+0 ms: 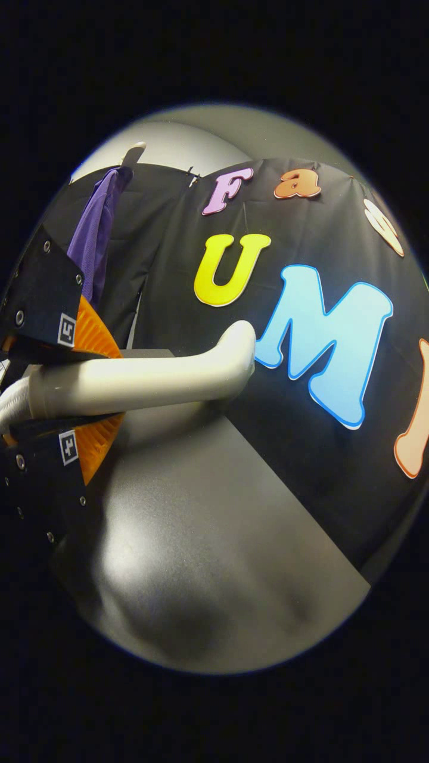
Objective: Iron the clothes twice with a garment steamer, once on the left side and once on the right side.
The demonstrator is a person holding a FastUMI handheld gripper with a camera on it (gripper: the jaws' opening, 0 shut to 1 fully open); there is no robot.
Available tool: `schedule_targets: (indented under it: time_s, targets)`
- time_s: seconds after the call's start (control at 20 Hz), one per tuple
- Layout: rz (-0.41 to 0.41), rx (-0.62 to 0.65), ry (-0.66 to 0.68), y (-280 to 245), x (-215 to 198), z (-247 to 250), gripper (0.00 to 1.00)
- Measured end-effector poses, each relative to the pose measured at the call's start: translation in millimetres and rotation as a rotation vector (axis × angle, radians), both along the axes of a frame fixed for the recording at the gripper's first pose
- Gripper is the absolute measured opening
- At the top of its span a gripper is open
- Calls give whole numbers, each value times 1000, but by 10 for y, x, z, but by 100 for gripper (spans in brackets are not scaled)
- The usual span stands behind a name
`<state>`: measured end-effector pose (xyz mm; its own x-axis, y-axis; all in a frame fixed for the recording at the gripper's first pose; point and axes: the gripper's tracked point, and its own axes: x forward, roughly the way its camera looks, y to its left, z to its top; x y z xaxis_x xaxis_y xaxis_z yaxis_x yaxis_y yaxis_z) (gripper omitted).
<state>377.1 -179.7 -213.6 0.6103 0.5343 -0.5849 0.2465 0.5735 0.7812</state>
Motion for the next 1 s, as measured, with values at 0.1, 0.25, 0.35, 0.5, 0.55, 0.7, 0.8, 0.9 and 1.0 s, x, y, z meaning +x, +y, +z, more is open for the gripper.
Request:
schedule_targets:
  time_s: [0.1, 0.25, 0.35, 0.5, 0.55, 0.7, 0.8, 0.9, 1.0]
  targets:
    - [-21, -45, -43, -15, -65, 166, 36]
    - [-25, -92, -98, 65, -311, 431, 36]
    - [-40, -134, -138, 167, -504, 611, 36]
    - [-37, -181, -193, 472, -817, 900, 36]
    - [-34, -203, -210, 582, -893, 962, 36]
    - [-40, -253, -251, 858, -1144, 1157, 36]
    - [-62, -275, -278, 992, -1345, 1313, 36]
    - [-98, -309, -311, 1103, -1509, 1457, 36]
    - [-138, -334, -352, 1230, -1617, 1599, 36]
